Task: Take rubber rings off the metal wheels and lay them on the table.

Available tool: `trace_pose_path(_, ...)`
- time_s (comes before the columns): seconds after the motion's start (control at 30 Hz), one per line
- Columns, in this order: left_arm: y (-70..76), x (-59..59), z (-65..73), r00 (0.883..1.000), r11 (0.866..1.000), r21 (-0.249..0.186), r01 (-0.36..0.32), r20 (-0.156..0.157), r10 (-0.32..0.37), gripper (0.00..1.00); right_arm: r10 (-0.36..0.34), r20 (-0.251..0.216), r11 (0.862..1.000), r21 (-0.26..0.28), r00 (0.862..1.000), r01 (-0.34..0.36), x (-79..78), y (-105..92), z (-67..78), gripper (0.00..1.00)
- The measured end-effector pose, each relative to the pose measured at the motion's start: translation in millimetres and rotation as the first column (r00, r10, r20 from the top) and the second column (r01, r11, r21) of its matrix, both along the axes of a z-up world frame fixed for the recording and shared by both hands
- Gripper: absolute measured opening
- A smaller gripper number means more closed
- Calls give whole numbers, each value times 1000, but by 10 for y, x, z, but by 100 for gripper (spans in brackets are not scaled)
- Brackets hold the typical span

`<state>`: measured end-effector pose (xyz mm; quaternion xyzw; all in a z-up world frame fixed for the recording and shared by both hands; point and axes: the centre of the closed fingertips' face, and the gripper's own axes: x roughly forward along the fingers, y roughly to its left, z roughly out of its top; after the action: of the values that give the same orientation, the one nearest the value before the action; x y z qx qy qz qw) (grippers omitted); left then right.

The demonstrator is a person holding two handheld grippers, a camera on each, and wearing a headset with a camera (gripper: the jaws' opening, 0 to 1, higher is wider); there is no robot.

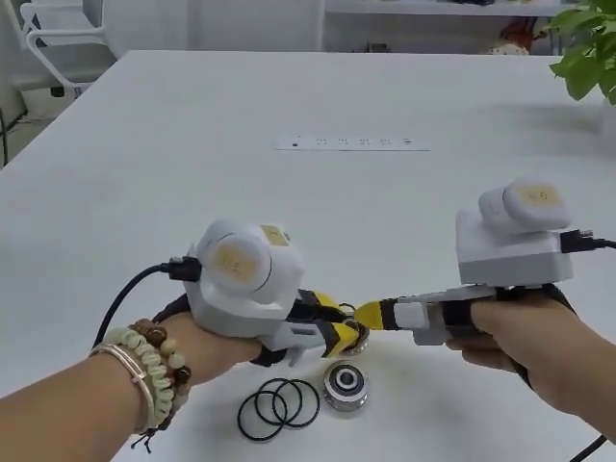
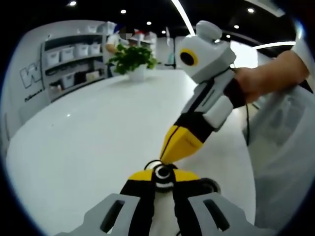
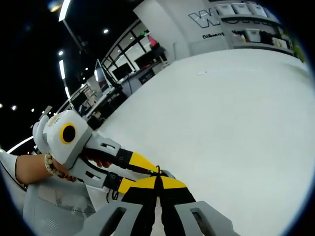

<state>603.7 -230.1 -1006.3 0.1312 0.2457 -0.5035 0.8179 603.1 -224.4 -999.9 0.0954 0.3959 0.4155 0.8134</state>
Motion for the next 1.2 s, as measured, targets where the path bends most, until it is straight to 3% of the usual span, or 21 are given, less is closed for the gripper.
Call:
trace_pose_path(0.13,2,-15,31,1000,1000,11,8,-8,-8,16,-7,-1,1000,-6,1000,7,13,-31,-8,0)
trace_pose_path(0.37,9,31,253,1000,999,-47,-1,7,1,21,-28,-3,1000,8,1000,28,66,-77,22,0)
trace_pose_path(0.57,25,46,391,1000,997,-73,-9,11,10,28,-63,9,997,49,998,62,106,-86,141,0)
trace_pose_path(0.7,28,26,491,999,998,-67,7,39,-4,30,-86,18,994,73,996,84,139,-107,212,0)
trace_pose_path(0.87,-10,-10,585,999,995,-93,23,43,-20,32,-109,19,989,98,994,106,164,-132,272,0)
trace_pose_path(1.2,-38,-81,769,992,991,-105,81,103,-71,34,-134,25,977,171,991,128,195,-121,432,0)
